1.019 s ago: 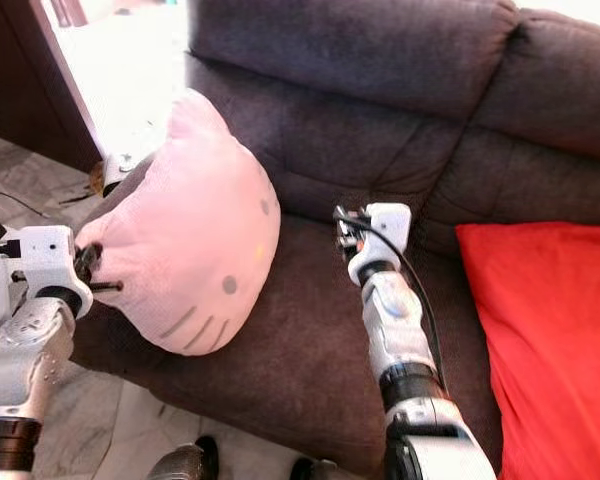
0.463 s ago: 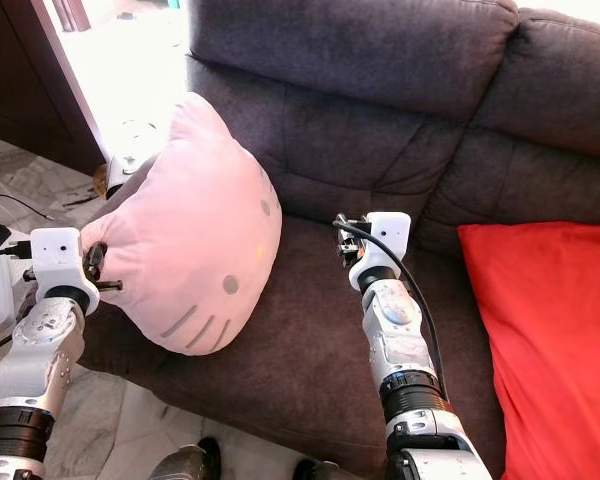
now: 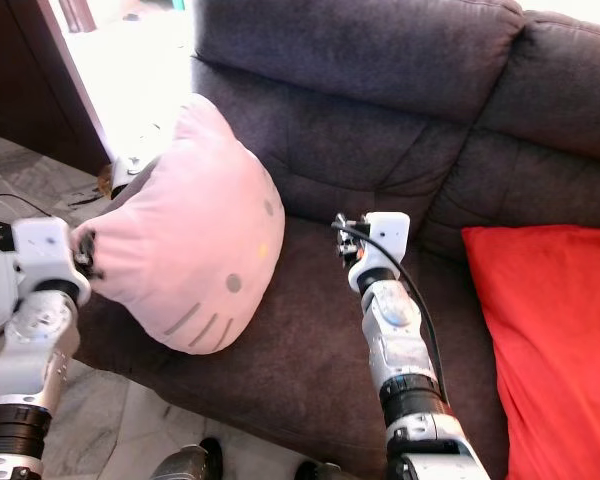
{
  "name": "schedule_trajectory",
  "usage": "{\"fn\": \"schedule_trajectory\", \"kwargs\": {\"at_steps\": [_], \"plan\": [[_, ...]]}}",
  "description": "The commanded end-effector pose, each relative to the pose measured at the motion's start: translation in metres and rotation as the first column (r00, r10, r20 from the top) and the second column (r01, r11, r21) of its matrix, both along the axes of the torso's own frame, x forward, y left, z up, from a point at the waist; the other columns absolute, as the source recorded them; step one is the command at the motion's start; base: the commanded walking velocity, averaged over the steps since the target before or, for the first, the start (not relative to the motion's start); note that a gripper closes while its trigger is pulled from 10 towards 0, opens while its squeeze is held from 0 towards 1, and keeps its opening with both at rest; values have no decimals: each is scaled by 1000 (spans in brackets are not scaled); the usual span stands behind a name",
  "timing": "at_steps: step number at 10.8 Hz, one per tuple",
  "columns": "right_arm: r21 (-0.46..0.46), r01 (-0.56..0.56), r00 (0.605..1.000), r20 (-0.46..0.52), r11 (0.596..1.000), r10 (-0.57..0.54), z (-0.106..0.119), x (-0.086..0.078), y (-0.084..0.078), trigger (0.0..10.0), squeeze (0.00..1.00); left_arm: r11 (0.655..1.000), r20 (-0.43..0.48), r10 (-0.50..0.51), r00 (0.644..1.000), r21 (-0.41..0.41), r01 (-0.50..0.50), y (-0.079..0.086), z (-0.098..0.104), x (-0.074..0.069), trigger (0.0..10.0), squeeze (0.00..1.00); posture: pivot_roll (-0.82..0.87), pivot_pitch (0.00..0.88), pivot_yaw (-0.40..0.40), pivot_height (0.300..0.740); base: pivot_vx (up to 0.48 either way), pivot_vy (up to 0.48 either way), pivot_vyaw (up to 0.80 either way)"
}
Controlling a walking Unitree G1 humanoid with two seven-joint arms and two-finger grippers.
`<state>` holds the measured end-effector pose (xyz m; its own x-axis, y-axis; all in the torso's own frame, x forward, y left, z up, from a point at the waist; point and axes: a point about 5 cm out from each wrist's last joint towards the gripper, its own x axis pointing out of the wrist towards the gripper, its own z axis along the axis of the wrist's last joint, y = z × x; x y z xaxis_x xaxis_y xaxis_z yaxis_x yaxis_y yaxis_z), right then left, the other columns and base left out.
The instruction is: Move the pillow to the sofa from floor
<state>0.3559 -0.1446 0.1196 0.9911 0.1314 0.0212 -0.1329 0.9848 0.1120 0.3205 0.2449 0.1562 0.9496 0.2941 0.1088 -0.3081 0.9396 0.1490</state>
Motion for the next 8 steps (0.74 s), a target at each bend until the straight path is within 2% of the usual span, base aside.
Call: {"fn": "schedule_trajectory", "kwargs": {"at_steps": [1,3,4,5,7,8], "plan": [[-3,4,1000,2,1000,-4,-1,-2,0,10000,0,999,35,28,999,35,-29,3,5,-5,10000,1000,211,137,-54,740,0,0,0],[-8,1,1000,22,1000,-1,-1,-4,1,10000,0,996,165,35,986,77,-48,-1,23,-10,10000,1000,209,115,-50,740,0,0,0],[-6,4,999,33,1000,-4,0,-5,1,10000,0,995,190,10,982,96,-29,-6,26,-11,10000,1000,209,115,-50,740,0,0,0],[-39,10,994,107,999,-6,5,-9,0,10000,0,986,237,-95,967,156,59,-26,29,-15,10000,0,207,92,-47,740,0,0,0],[-69,67,982,182,995,-53,9,-16,-5,10000,0,975,238,-185,954,163,149,-46,18,-21,10000,0,204,72,-43,740,0,0,0],[-61,111,969,227,992,-94,15,-19,-10,10000,0,961,248,-227,942,214,176,-53,19,-24,10000,0,205,68,-42,740,0,0,0]]}}
